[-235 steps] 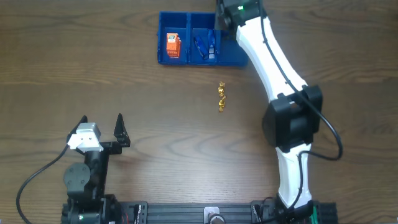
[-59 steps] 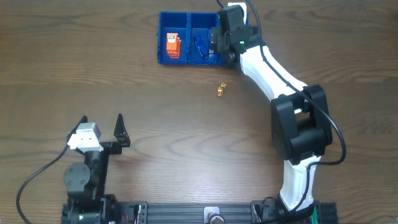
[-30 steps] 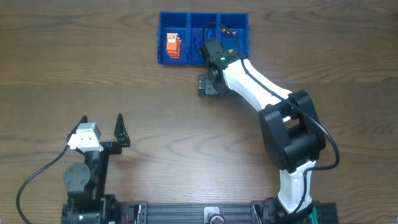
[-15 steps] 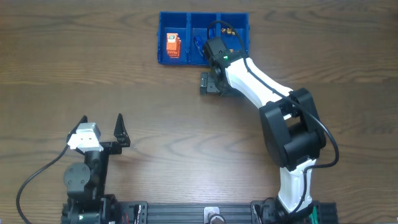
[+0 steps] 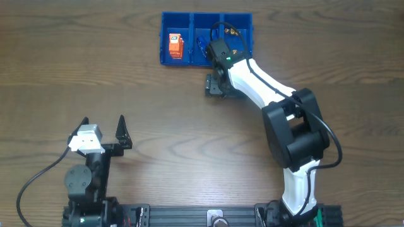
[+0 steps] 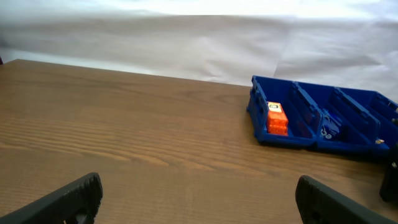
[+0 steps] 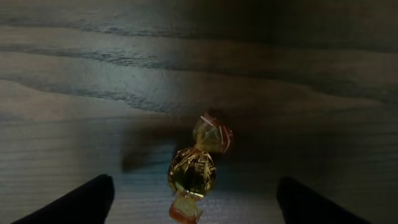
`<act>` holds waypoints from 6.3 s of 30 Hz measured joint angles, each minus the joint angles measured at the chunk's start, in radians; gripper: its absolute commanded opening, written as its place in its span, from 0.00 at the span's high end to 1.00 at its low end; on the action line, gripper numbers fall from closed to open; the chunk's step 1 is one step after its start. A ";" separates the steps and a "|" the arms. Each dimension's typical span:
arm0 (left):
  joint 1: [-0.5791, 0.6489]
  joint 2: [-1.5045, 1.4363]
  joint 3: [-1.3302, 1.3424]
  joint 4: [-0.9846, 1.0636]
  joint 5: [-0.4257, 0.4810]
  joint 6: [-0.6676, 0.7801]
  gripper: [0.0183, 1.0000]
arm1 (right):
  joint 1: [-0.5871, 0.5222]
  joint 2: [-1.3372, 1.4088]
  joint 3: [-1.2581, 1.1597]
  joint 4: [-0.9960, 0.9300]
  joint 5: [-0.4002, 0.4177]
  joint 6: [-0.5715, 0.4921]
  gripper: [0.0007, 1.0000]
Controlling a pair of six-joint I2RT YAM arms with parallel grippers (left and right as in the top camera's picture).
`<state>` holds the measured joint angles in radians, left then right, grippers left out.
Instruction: Sort Candies Into Trays
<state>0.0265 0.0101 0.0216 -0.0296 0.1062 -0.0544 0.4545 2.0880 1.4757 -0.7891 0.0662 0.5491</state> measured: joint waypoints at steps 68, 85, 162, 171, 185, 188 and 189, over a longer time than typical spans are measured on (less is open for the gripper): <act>0.000 0.000 0.000 0.000 0.000 0.000 0.00 | -0.138 -0.026 0.192 0.360 0.212 -0.276 0.79; 0.000 0.000 0.000 0.000 0.000 0.000 0.00 | -0.142 -0.052 0.189 0.352 0.148 -0.301 0.00; 0.000 0.000 0.000 0.000 0.000 0.000 0.00 | -0.445 -2.077 -1.466 0.729 0.102 -0.509 0.00; 0.000 0.000 0.000 0.000 0.000 0.000 0.00 | -0.445 -2.077 -1.466 0.729 0.102 -0.509 0.00; 0.000 0.000 0.000 0.000 0.000 0.000 0.00 | -0.445 -2.077 -1.466 0.729 0.102 -0.509 0.00; 0.000 0.000 0.000 0.000 0.000 0.000 0.00 | -0.445 -2.077 -1.466 0.729 0.102 -0.509 0.00; 0.000 0.000 0.000 0.000 0.000 0.000 0.00 | -0.445 -2.077 -1.466 0.729 0.102 -0.509 0.00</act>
<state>0.0265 0.0101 0.0216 -0.0296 0.1062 -0.0544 0.0093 0.0109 0.0093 -0.0601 0.1684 0.0399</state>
